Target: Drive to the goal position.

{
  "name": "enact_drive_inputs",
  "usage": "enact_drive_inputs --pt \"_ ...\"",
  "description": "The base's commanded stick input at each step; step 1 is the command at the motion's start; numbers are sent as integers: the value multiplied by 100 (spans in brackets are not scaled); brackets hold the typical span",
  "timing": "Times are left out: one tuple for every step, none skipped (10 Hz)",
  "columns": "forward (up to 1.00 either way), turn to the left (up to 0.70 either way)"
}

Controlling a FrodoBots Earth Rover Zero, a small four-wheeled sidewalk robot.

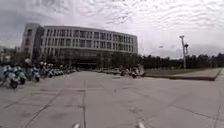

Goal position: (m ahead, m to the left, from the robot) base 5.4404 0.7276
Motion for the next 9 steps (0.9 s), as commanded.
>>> enact_drive_inputs --pt "70 0" --pt "70 3" --pt "70 9" --pt "70 13" --pt "70 13" --pt "70 13" --pt "70 13" --pt "70 13" --pt "70 13"
